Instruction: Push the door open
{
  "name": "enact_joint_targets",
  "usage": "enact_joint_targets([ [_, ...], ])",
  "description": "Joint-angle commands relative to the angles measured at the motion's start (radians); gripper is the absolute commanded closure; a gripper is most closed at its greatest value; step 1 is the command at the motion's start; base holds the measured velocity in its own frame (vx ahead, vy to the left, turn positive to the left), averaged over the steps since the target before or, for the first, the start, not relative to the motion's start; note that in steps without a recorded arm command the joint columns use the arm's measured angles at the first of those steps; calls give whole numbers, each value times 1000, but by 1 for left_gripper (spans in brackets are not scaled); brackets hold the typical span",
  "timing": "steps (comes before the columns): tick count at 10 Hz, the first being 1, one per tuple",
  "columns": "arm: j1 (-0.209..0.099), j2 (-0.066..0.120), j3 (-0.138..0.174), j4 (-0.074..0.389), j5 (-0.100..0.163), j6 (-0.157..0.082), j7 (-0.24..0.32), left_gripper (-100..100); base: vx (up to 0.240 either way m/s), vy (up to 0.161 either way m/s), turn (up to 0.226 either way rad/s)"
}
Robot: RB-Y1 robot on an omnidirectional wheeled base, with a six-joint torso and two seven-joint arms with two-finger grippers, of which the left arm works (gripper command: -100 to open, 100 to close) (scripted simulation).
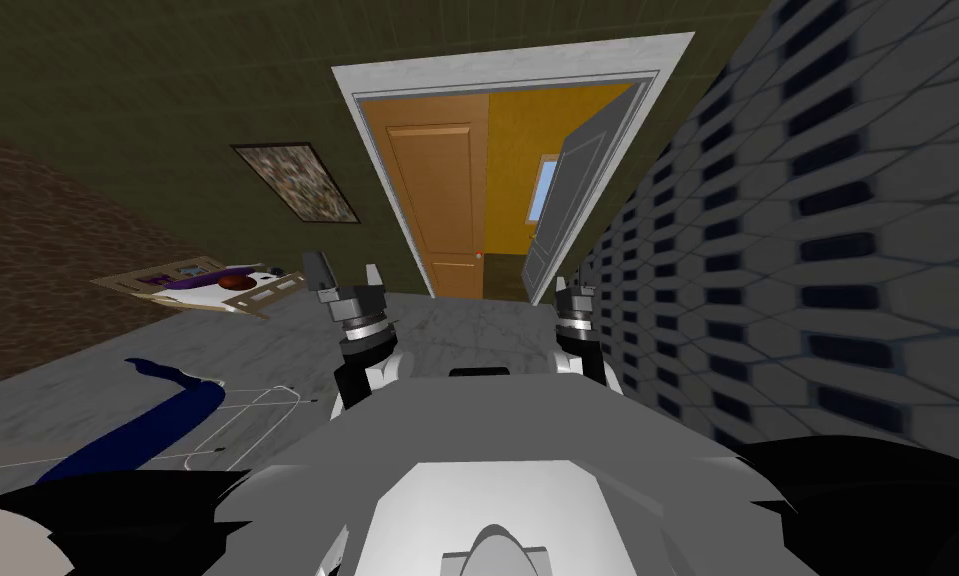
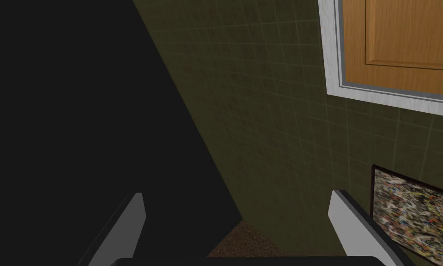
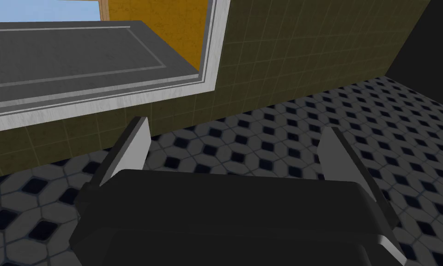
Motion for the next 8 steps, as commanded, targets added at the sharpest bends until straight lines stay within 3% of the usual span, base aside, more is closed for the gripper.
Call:
enact_joint_targets([
  [1,-11,12,0,35,13,-7,27,-100,62,-30,-79],
  [8,-60,51,1,188,70,-39,146,-100,133,10,-101],
])
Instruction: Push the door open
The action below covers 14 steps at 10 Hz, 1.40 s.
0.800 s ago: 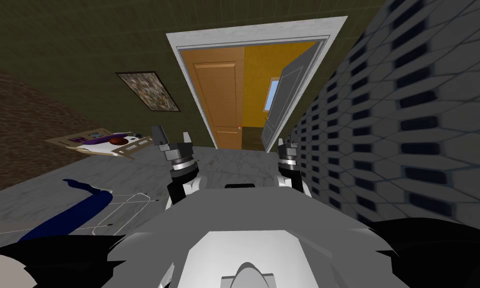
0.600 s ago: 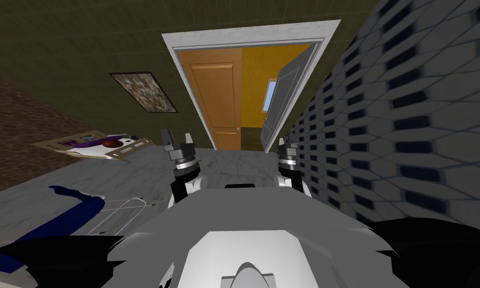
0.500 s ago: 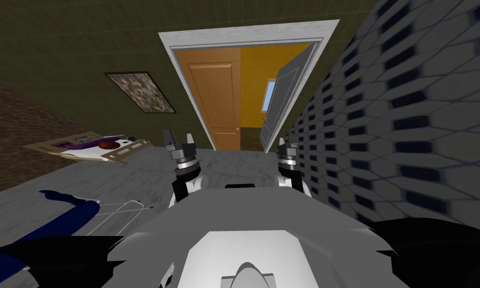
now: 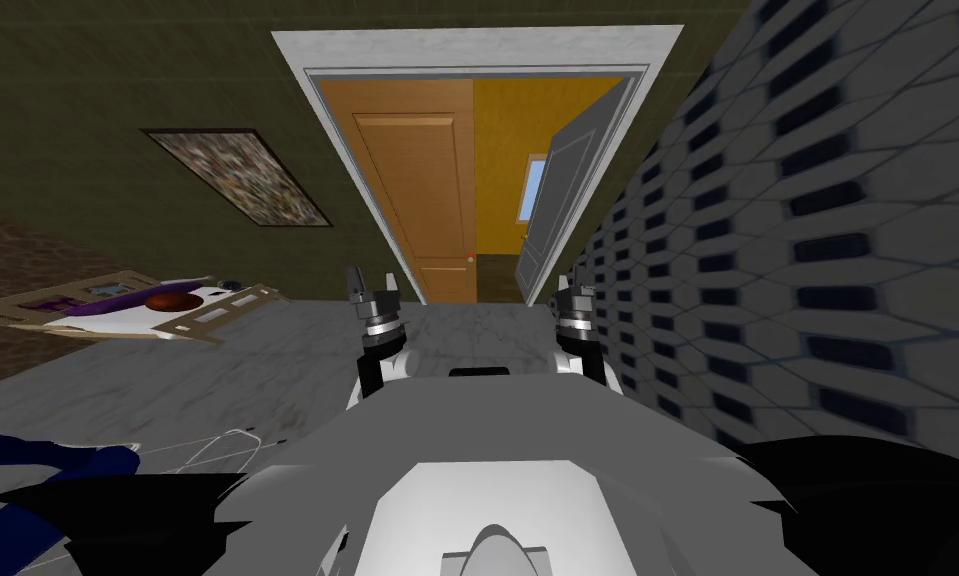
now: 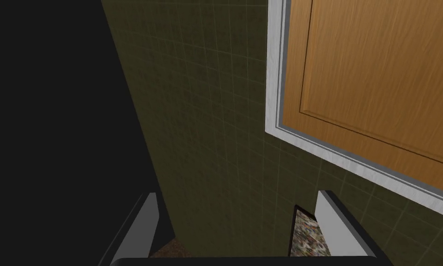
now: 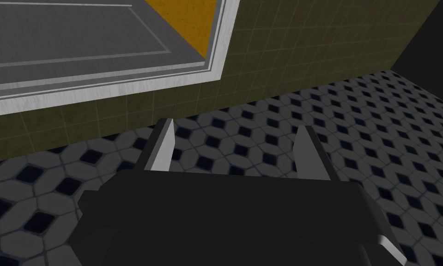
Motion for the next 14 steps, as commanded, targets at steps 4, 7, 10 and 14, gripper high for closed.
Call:
enact_joint_targets([
  [4,-27,18,1,88,35,-17,74,-100,90,5,-76],
  [7,-49,28,2,155,60,-31,126,-100,93,5,-92],
  [10,-71,36,2,224,86,-46,180,-100,102,23,-95],
  [14,-102,46,2,323,123,-67,257,-100,96,13,-104],
])
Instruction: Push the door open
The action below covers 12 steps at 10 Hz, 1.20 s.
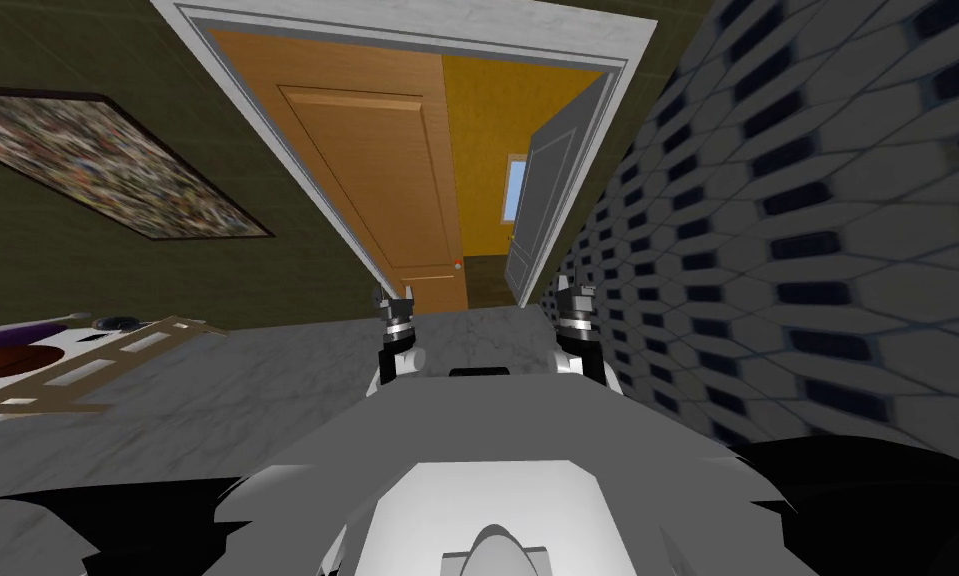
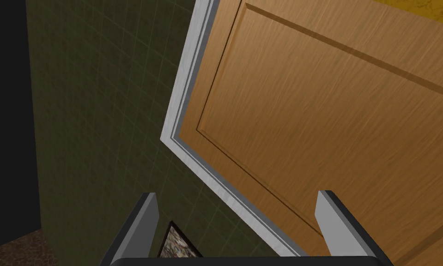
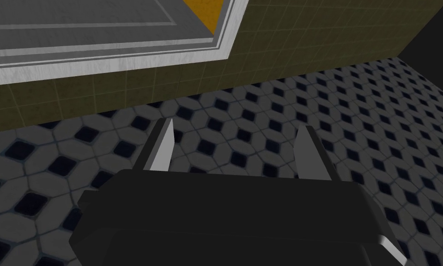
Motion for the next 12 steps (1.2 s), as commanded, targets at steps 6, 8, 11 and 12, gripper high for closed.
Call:
enact_joint_targets([
  [6,-58,7,-1,174,64,-35,135,-100,96,27,-110],
  [8,-75,7,0,228,84,-46,177,-100,99,15,-117],
  [11,-101,7,0,310,115,-63,240,-100,94,31,-109],
  [12,-109,6,0,335,125,-69,261,-100,96,26,-115],
])
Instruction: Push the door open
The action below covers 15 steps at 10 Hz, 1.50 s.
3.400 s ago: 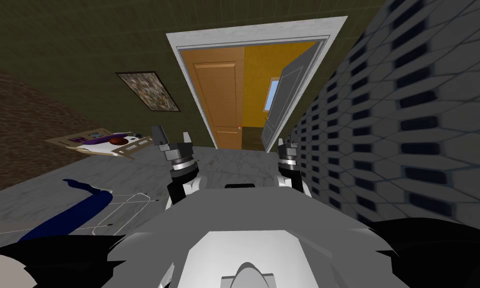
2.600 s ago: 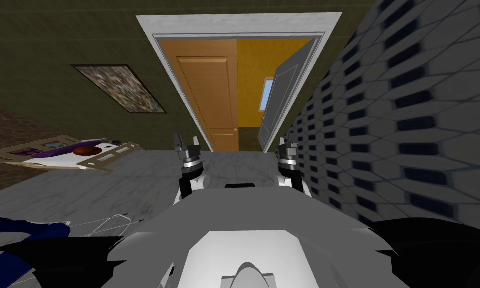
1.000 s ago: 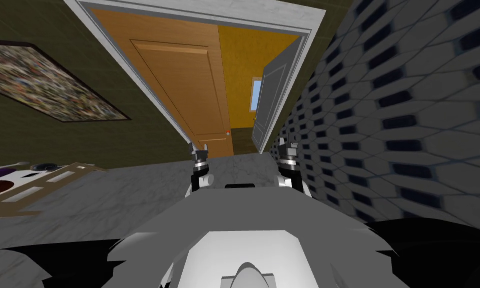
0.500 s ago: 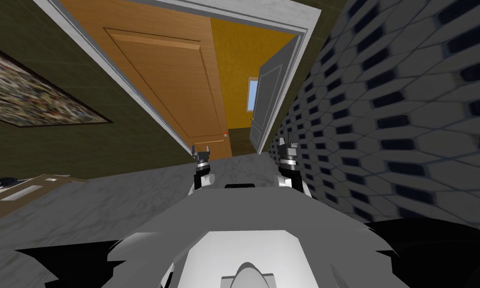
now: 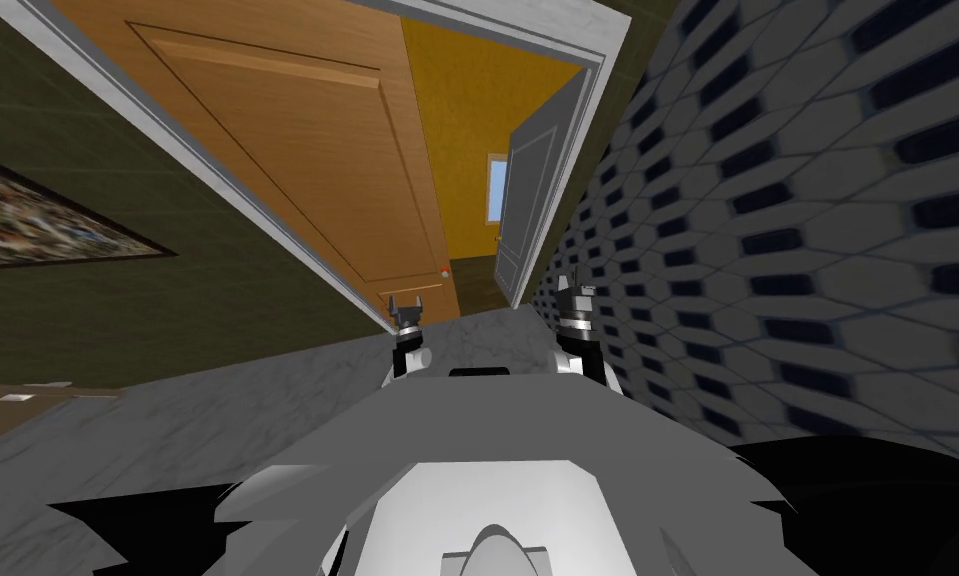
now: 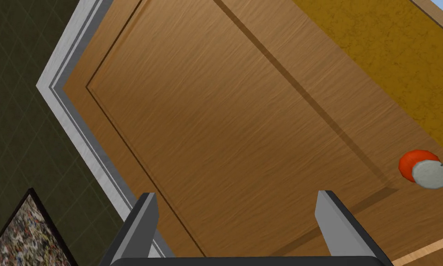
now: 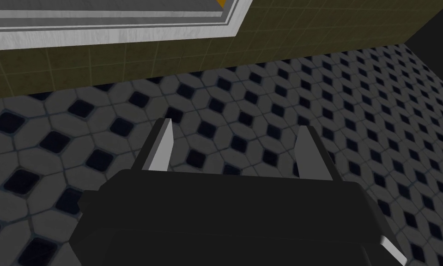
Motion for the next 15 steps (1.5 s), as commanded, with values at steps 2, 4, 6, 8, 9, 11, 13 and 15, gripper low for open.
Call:
enact_joint_targets([
  [2,-23,-1,0,77,27,-19,60,-100,92,32,-116],
  [4,-40,-3,1,130,47,-30,101,-100,99,30,-109],
  [6,-57,-7,1,182,67,-41,142,-100,89,35,-114],
  [8,-73,-11,1,236,86,-52,183,-100,92,45,-111],
  [9,-82,-14,1,261,96,-58,203,-100,94,43,-118],
  [11,-97,-20,1,311,114,-68,242,-100,86,45,-93],
  [13,-113,-26,2,360,133,-78,280,-100,90,37,-104],
  [15,-128,-33,2,407,150,-88,317,-100,83,47,-89],
])
